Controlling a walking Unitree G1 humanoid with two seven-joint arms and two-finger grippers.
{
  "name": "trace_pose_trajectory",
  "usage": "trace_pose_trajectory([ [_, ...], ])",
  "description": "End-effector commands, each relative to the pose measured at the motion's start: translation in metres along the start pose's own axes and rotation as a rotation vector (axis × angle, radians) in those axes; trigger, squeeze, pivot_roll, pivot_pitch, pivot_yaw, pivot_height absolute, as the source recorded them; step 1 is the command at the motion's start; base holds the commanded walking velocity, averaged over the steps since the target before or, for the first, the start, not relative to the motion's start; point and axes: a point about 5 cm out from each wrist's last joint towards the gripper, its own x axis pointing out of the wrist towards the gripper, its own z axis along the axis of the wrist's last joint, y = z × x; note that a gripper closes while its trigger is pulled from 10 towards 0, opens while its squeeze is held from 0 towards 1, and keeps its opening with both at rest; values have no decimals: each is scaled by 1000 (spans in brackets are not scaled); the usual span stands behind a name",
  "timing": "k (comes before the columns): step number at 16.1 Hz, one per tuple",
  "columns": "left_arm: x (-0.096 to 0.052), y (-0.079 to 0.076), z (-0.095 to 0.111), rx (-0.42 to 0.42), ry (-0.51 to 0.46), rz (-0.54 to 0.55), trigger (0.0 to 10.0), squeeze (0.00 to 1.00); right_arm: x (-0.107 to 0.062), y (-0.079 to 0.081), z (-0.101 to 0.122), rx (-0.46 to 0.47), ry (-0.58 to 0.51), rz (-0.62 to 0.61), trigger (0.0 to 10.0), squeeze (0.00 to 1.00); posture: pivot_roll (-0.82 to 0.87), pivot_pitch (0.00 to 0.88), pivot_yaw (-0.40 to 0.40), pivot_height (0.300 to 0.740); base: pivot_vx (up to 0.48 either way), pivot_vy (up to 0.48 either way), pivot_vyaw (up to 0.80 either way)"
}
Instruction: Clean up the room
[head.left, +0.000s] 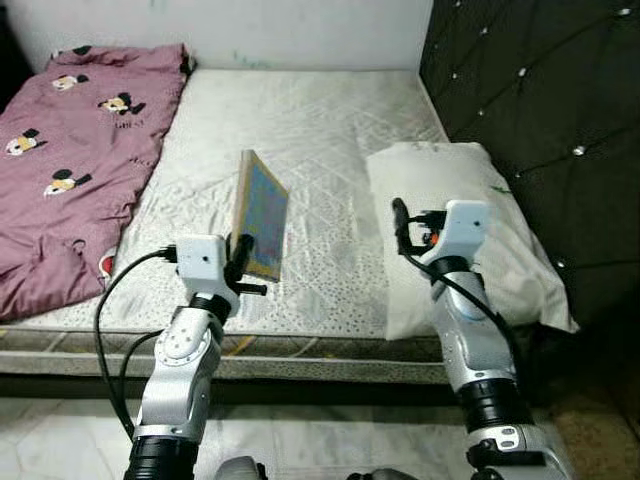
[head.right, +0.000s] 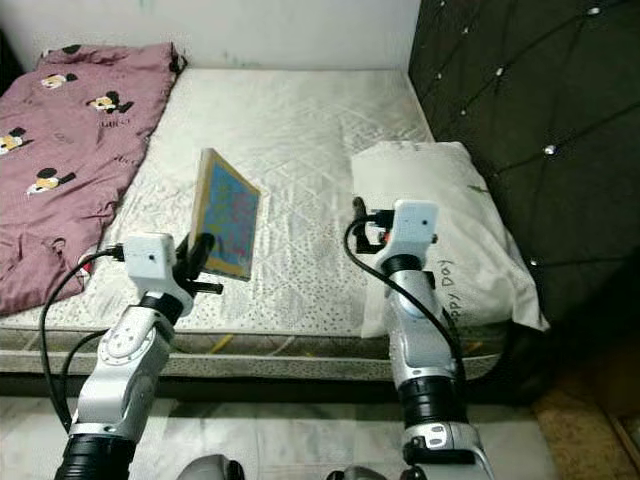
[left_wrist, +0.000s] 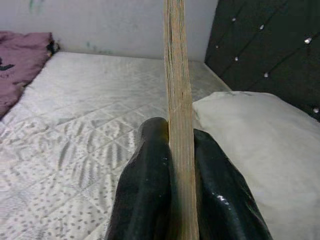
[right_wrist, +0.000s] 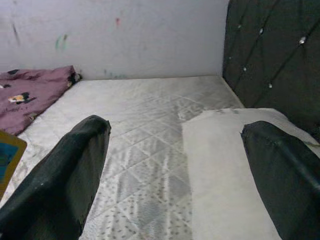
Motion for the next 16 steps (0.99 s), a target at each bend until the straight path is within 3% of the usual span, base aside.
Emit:
trace_pose_trajectory([
  [1,3,-1,10,9,-51,-11,10000,0,2,0,0,-2,1,1,10000,0,-62,13,15,740,244,0,0],
  [16,3,-2,8,5,-42,-28,10000,0,2,-1,-2,-4,-1,-3,10000,0,-60,11,17,740,245,0,0],
])
